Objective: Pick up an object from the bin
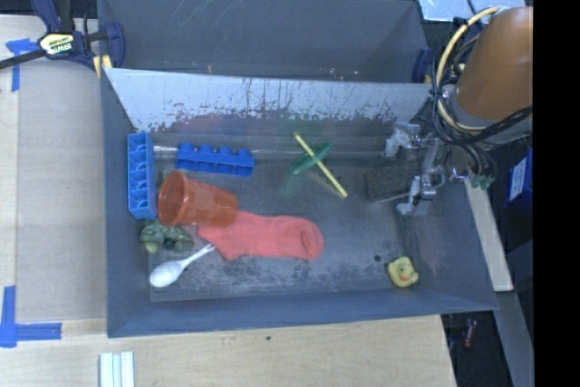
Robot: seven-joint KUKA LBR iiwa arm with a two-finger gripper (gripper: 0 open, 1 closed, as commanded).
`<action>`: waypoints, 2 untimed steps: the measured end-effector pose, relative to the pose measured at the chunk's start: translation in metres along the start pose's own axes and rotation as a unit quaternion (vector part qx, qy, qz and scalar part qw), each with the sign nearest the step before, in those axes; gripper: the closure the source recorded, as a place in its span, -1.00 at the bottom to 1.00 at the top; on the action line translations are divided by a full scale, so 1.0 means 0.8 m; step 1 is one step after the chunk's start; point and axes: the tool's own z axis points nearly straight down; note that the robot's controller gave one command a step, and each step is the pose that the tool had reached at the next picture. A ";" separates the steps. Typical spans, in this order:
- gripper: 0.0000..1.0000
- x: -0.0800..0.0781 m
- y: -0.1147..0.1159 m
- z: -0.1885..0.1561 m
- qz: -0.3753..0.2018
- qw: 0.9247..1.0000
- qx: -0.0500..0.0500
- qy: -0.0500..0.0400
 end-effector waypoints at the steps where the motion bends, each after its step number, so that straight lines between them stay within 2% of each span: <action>1: -1.00 -0.002 0.001 -0.006 -0.002 1.000 0.001 -0.004; 2: -1.00 -0.029 -0.012 0.039 -0.055 0.998 0.001 -0.007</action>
Offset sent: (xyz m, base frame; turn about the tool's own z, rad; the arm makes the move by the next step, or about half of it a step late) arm 0.0465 -0.0240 -0.0871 -0.2526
